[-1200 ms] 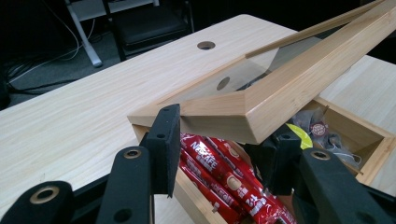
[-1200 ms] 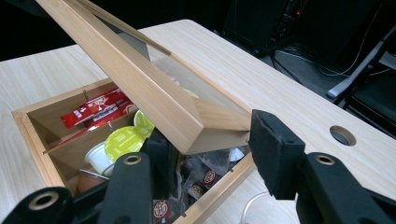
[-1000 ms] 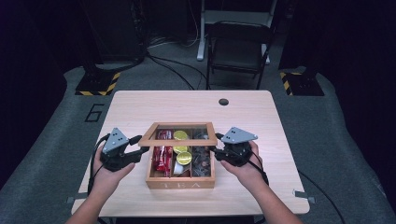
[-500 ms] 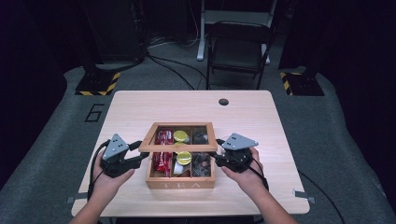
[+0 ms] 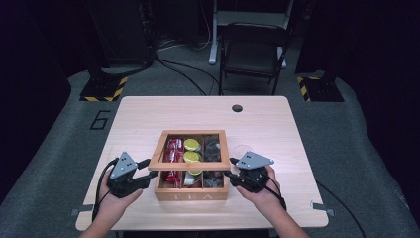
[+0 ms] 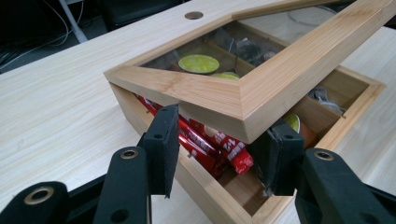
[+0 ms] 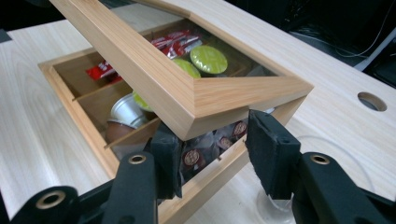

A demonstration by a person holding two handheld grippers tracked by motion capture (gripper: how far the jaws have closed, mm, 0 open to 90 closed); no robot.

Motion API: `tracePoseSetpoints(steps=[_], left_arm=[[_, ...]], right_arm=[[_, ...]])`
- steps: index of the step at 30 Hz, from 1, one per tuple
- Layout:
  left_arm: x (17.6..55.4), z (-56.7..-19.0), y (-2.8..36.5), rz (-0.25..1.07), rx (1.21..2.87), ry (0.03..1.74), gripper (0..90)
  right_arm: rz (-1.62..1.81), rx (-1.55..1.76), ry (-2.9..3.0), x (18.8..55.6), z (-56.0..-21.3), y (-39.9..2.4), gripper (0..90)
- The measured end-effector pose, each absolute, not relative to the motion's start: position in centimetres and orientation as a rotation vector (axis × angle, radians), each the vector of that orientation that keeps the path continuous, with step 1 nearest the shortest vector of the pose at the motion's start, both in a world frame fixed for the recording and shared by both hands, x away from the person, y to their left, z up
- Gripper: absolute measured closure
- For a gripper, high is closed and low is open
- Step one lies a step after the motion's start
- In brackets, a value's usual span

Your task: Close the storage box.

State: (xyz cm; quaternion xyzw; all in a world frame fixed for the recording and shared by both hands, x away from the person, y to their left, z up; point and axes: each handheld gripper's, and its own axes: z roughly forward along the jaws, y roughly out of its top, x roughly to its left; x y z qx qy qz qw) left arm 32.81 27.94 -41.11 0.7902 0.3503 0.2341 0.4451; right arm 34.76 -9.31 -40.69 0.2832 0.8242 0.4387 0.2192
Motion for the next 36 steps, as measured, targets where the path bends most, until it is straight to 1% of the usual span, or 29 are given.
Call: tracePoseSetpoints(steps=[9,14,19,29,36], left_arm=[[32.3,-42.2,28.0,0.573,1.962,0.869,53.6],[31.9,-43.0,28.0,0.562,1.949,0.882,53.6],[31.7,-43.7,28.0,0.541,1.976,0.894,53.7],[31.4,-44.5,28.1,0.534,1.987,0.875,53.5],[31.2,-45.4,28.2,0.475,2.002,0.885,53.5]], right_arm=[[1.224,0.780,2.285,34.0,-41.7,-9.5,59.1],[1.226,0.781,2.285,33.5,-42.5,-9.5,58.8],[1.221,0.795,2.295,33.1,-43.1,-9.5,58.6],[1.233,0.815,2.327,33.0,-43.8,-9.7,57.6],[1.249,0.854,2.357,32.8,-44.8,-9.5,57.3]])
